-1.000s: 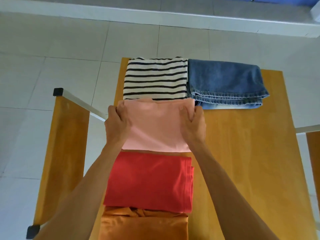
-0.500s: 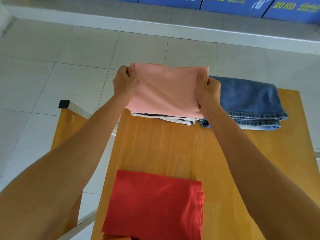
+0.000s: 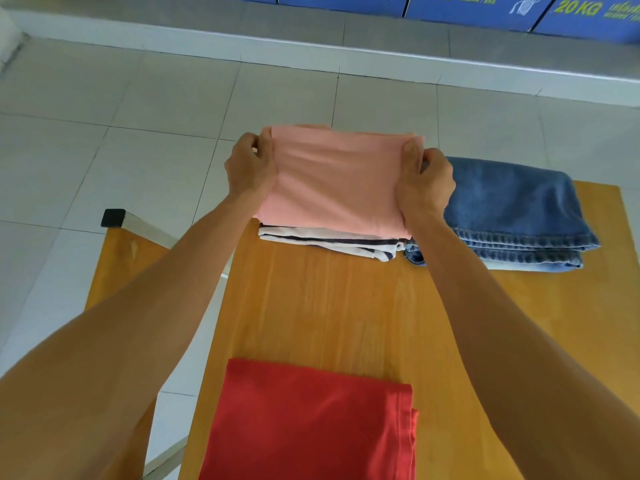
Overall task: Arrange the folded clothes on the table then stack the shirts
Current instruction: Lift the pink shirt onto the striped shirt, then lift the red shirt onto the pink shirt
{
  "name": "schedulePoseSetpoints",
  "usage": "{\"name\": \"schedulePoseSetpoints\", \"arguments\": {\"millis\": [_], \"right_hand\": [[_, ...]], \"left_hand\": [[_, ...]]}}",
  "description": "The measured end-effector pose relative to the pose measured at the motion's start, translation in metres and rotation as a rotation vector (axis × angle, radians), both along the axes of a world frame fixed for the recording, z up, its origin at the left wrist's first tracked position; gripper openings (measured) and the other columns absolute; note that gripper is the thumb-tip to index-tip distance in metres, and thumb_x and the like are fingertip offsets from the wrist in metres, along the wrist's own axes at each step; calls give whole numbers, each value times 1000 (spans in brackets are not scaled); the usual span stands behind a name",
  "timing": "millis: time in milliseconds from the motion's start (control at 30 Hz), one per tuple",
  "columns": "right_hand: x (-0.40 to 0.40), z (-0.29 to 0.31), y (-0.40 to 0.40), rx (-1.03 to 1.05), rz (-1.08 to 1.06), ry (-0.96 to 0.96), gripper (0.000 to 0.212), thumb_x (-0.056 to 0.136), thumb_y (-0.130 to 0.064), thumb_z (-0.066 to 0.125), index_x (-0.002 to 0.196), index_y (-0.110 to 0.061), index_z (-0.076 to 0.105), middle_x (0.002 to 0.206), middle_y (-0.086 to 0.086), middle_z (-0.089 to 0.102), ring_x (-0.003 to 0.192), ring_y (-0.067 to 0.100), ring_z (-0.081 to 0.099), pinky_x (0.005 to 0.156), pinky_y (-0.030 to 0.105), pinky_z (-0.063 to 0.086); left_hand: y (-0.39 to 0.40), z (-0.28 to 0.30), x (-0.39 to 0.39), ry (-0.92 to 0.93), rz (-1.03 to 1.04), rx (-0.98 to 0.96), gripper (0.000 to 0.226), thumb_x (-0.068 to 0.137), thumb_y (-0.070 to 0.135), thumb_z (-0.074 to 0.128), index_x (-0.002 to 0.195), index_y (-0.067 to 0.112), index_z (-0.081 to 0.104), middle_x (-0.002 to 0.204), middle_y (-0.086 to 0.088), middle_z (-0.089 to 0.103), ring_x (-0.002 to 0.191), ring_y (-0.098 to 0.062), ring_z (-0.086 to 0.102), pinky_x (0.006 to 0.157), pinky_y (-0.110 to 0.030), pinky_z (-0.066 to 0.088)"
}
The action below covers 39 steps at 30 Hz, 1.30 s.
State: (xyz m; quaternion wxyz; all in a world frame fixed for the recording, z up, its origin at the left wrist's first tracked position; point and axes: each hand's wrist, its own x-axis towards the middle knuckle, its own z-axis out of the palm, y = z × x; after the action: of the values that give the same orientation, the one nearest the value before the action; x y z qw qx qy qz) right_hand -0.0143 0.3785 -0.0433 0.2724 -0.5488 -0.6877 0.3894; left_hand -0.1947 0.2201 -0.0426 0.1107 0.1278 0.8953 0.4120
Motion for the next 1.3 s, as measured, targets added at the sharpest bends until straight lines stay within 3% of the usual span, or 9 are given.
{"name": "schedulePoseSetpoints", "arguments": {"millis": [233, 367, 433, 533, 700, 900, 1100, 1200, 1300], "right_hand": [[0, -10, 3, -43, 31, -212, 54, 102, -56, 39, 97, -8, 62, 72, -4, 57, 64, 15, 54, 56, 33, 48], [8, 4, -6, -49, 50, -201, 36, 105, -42, 42, 100, -10, 57, 73, -5, 53, 63, 11, 51, 50, 28, 42], [24, 14, -21, -22, 40, -163, 22, 102, -29, 47, 109, -11, 57, 81, -5, 56, 68, 7, 51, 55, 24, 44], [60, 25, -56, 87, 30, -115, 24, 97, -24, 55, 118, -13, 57, 106, -1, 60, 91, 13, 56, 65, 14, 36], [137, 18, -129, 3, -10, -132, 26, 96, -32, 59, 117, -16, 59, 114, 0, 63, 97, 19, 61, 80, 35, 51], [219, 0, -217, -156, -9, -420, 41, 95, -48, 56, 123, -19, 55, 126, 6, 50, 109, 27, 58, 81, 39, 50], [237, 5, -260, -354, 27, -592, 85, 72, -87, 55, 124, -20, 45, 117, -1, 61, 107, 26, 62, 82, 40, 46], [234, 5, -262, -384, 13, -577, 89, 66, -87, 61, 121, -17, 48, 110, 0, 65, 103, 26, 64, 81, 40, 49], [233, 2, -259, -433, 35, -467, 80, 66, -88, 60, 110, -21, 65, 99, -7, 69, 94, 19, 67, 80, 39, 57]], "left_hand": [[4, -14, 2, -97, 36, -100, 52, 102, 52, 33, 111, 9, 59, 97, 0, 55, 91, -20, 51, 76, -31, 36], [-10, 5, 12, -175, 58, -66, 50, 99, 57, 35, 115, 14, 54, 93, 2, 51, 90, -20, 50, 77, -32, 40], [-31, 14, 27, -183, 71, -26, 48, 99, 56, 35, 120, 15, 49, 96, 3, 50, 91, -18, 51, 75, -32, 41], [-76, 21, 61, -127, 68, -56, 47, 101, 51, 36, 128, 15, 46, 108, 2, 53, 95, -15, 52, 78, -30, 43], [-166, 11, 136, -233, 27, -135, 35, 99, 45, 43, 123, 22, 53, 114, 4, 63, 105, -15, 59, 92, -39, 51], [-235, 1, 212, -207, -10, -311, 39, 98, 43, 50, 122, 12, 50, 112, -2, 64, 97, -15, 59, 79, -29, 42], [-254, -1, 246, -305, 0, -465, 66, 92, 63, 45, 131, 10, 46, 126, -12, 59, 112, -33, 60, 90, -45, 49], [-253, 1, 250, -361, -47, -469, 69, 92, 66, 39, 129, 9, 52, 124, -11, 62, 112, -35, 61, 92, -45, 49], [-257, 2, 243, -365, -111, -389, 64, 93, 65, 36, 121, 12, 59, 115, -9, 65, 106, -32, 63, 89, -42, 49]]}}
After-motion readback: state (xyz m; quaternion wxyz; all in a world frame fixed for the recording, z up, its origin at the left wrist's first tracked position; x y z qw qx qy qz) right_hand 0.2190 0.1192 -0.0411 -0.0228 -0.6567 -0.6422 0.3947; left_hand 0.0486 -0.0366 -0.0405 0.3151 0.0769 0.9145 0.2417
